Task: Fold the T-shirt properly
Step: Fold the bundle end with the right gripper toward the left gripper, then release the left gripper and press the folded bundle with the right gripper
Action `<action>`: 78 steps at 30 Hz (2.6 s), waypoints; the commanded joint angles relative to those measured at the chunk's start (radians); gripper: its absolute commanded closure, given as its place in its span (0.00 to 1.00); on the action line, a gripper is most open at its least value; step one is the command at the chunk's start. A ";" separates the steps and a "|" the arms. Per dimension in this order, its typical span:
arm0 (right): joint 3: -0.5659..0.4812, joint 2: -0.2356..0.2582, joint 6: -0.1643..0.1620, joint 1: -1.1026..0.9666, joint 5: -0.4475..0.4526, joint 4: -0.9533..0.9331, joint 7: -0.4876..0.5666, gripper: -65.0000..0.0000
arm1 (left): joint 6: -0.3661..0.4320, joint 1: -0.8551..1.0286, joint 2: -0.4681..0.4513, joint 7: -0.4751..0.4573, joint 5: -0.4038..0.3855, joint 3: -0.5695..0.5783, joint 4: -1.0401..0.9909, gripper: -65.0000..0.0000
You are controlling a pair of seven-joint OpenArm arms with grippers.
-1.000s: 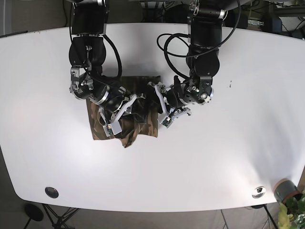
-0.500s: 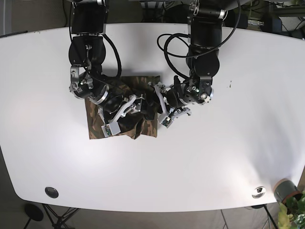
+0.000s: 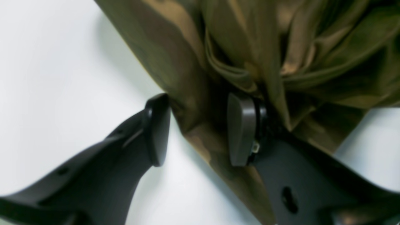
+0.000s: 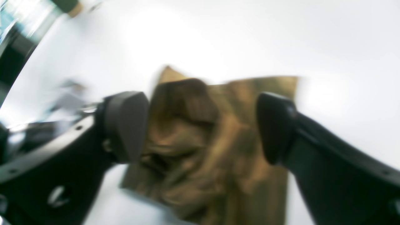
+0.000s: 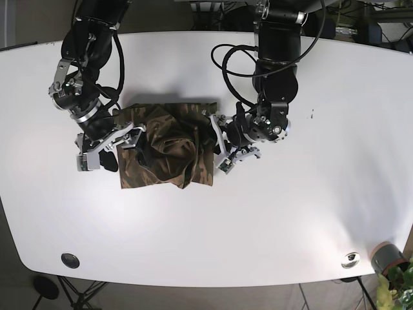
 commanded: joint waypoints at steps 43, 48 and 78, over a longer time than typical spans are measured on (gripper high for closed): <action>-0.517 -0.023 0.001 0.020 0.019 -0.027 -0.017 0.26 | -0.007 0.025 -0.212 -0.015 -0.017 -0.313 0.257 0.59; -0.520 -0.005 0.000 0.089 0.017 -0.084 -0.020 0.26 | -0.007 0.027 -0.210 -0.015 -0.017 -0.313 0.251 0.59; -0.631 0.061 0.001 0.169 0.017 -0.340 0.035 0.78 | -0.007 0.041 -0.209 -0.019 -0.017 -0.313 0.245 0.59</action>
